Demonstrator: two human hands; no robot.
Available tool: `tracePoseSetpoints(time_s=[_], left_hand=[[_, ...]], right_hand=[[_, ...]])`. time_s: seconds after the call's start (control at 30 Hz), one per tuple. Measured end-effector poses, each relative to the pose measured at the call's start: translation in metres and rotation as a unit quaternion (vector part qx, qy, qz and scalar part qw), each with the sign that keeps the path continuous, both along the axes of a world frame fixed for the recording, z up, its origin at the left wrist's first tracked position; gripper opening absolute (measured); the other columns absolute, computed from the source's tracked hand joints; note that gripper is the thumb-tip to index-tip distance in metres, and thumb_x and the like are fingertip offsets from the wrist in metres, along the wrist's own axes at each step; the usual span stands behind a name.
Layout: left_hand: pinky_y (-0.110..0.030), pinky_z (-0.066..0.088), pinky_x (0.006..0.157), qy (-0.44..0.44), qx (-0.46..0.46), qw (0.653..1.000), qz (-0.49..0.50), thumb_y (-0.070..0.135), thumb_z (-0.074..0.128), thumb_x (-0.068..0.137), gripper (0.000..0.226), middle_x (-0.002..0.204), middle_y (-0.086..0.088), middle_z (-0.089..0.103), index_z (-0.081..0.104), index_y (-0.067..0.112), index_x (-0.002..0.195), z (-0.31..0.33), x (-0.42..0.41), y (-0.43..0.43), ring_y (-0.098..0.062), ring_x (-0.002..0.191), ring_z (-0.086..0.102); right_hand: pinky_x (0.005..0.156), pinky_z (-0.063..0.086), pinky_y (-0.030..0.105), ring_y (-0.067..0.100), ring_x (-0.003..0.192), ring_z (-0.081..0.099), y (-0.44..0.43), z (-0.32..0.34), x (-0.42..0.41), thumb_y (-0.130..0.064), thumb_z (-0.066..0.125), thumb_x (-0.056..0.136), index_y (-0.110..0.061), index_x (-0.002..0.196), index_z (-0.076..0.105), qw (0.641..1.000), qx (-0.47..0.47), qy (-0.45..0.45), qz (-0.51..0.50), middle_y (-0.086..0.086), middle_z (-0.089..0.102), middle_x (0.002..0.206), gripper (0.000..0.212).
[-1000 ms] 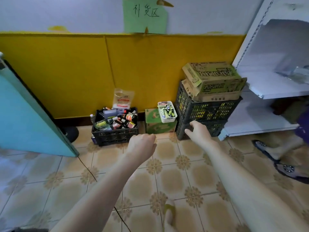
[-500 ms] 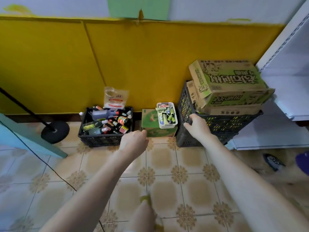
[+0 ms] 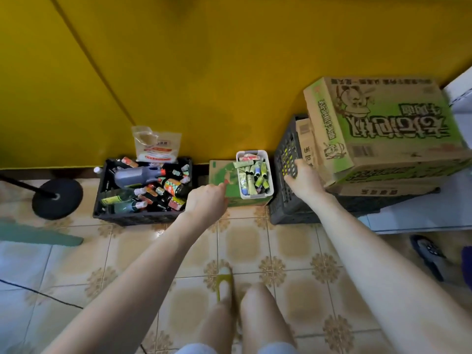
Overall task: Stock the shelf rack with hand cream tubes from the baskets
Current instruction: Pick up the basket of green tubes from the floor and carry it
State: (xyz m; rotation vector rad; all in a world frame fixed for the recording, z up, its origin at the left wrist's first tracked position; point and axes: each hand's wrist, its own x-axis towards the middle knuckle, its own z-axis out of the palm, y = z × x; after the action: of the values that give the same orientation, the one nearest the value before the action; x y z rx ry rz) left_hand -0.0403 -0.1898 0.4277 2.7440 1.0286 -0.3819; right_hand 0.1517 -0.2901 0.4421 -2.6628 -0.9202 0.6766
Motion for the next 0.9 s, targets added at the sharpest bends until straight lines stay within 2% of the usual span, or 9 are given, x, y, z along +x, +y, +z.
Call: tracePoseSetpoints(time_s=[0.4,0.5,0.57,0.67,0.77,0.9], left_hand=[[-0.034,0.042,0.067,0.044,-0.065,0.995,0.063,0.034,0.042,0.098,0.046,0.11,-0.013,0.061,0.036,0.008,0.135,-0.099,0.091,0.067,-0.033,0.101,0.059],[-0.035,0.043,0.065,0.039,-0.081,0.993,0.072,0.035,0.041,0.097,0.049,0.11,-0.013,0.061,0.034,0.009,0.138,-0.145,0.106,0.078,-0.032,0.099,0.06],[-0.037,0.045,0.068,0.048,-0.088,0.992,0.076,0.036,0.041,0.098,0.053,0.113,-0.014,0.06,0.03,0.008,0.141,-0.181,0.114,0.084,-0.032,0.101,0.06],[-0.038,0.045,0.071,0.055,-0.093,0.991,0.08,0.036,0.041,0.098,0.058,0.119,-0.015,0.058,0.022,0.007,0.145,-0.239,0.125,0.094,-0.033,0.105,0.058],[-0.035,0.042,0.066,0.05,-0.101,0.991,0.078,0.034,0.041,0.097,0.057,0.117,-0.016,0.059,0.023,0.005,0.143,-0.297,0.136,0.103,-0.033,0.101,0.06],[-0.035,0.043,0.066,0.04,-0.118,0.989,0.076,0.034,0.042,0.097,0.052,0.116,-0.016,0.059,0.028,0.006,0.139,-0.36,0.152,0.114,-0.033,0.101,0.06]], right_hand=[[0.093,0.045,0.043,0.035,0.119,0.05,0.086,-0.113,0.092,-0.017,0.055,0.093,-0.005,0.139,0.033,0.999,-0.031,0.039,0.014,0.018,0.049,0.134,0.053],[0.095,0.044,0.044,0.035,0.122,0.047,0.102,-0.158,0.105,-0.016,0.054,0.093,-0.007,0.143,0.027,0.998,-0.039,0.056,0.006,0.018,0.046,0.136,0.058],[0.099,0.038,0.041,0.033,0.128,0.042,0.111,-0.193,0.112,-0.014,0.054,0.093,-0.007,0.145,0.023,0.997,-0.041,0.062,-0.007,0.016,0.041,0.142,0.061],[0.099,0.038,0.039,0.033,0.128,0.043,0.12,-0.252,0.123,-0.014,0.054,0.093,-0.007,0.145,0.023,0.998,-0.034,0.058,-0.02,0.016,0.041,0.142,0.062],[0.1,0.037,0.038,0.032,0.13,0.041,0.125,-0.309,0.134,-0.013,0.054,0.093,-0.006,0.146,0.022,0.998,-0.03,0.053,-0.033,0.016,0.039,0.143,0.062],[0.102,0.036,0.038,0.032,0.131,0.04,0.132,-0.372,0.149,-0.012,0.056,0.092,-0.006,0.145,0.022,0.998,-0.032,0.035,-0.043,0.016,0.039,0.144,0.064]])
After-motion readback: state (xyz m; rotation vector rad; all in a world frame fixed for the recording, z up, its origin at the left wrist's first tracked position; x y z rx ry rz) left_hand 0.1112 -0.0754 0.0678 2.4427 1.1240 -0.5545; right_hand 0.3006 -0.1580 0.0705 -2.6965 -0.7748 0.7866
